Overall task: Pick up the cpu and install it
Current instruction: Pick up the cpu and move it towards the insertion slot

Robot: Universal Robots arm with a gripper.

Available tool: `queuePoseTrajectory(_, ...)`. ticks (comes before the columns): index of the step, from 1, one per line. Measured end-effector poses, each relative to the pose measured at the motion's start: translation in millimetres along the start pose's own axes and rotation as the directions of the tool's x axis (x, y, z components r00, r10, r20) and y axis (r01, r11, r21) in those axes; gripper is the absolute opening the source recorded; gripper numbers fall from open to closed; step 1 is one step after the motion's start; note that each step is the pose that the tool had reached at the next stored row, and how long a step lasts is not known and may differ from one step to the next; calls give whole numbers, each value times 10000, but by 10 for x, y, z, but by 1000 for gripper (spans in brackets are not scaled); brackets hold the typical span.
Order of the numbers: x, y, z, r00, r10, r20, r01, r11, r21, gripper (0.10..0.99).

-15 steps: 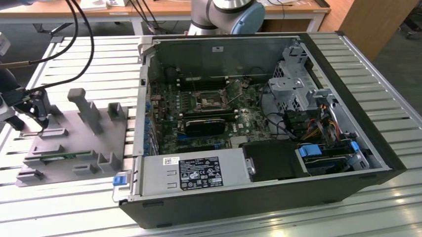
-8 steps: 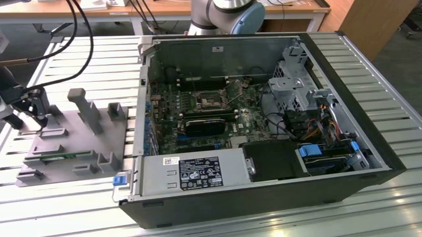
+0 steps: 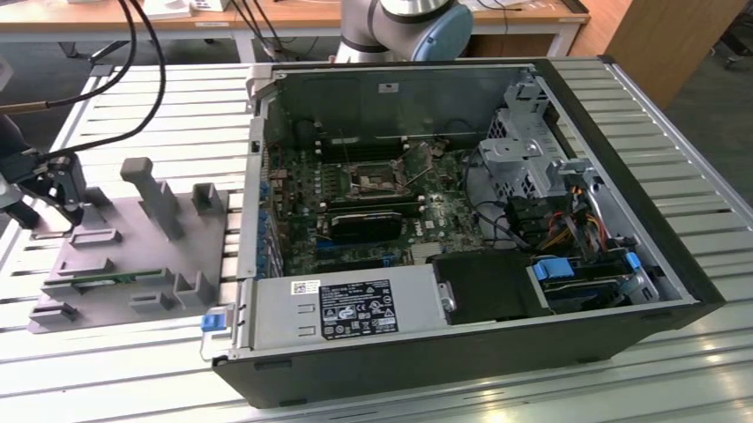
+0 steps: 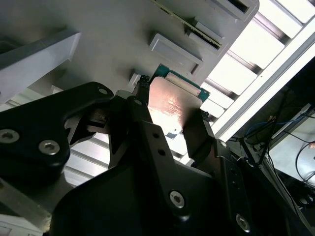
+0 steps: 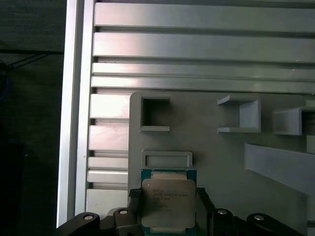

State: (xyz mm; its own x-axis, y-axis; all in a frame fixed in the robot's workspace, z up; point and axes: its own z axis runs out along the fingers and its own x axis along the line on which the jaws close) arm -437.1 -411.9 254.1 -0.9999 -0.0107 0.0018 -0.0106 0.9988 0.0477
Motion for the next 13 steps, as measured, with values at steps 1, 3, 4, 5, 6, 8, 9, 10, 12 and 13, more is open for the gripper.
queuePoseTrajectory(1, 0, 0, -6, 10000, 0, 1, 0, 10000, -1, 529)
queuePoseTrajectory(3, 0, 2, -23, 10000, -1, 1, 1, 10000, -1, 529)
queuePoseTrajectory(4, 0, 2, -37, 10000, -1, 1, 1, 10000, -1, 529)
queuePoseTrajectory(5, 0, 3, -50, 10000, 0, 1, 0, 10000, 0, 529)
queuePoseTrajectory(6, 0, 4, -63, 10000, 0, 1, 0, 10000, -1, 529)
queuePoseTrajectory(8, 0, 6, -99, 10000, 0, 1, 0, 10000, -1, 529)
queuePoseTrajectory(9, 0, 7, -117, 10000, 1, 2, -1, 10000, -1, 529)
queuePoseTrajectory(10, 0, 7, -135, 10000, 0, 2, 0, 10000, -1, 529)
queuePoseTrajectory(12, 0, 9, -167, 10000, 0, 2, 0, 10000, -1, 529)
queuePoseTrajectory(13, 0, 10, -183, 10000, 0, 0, 0, 10000, 0, 529)
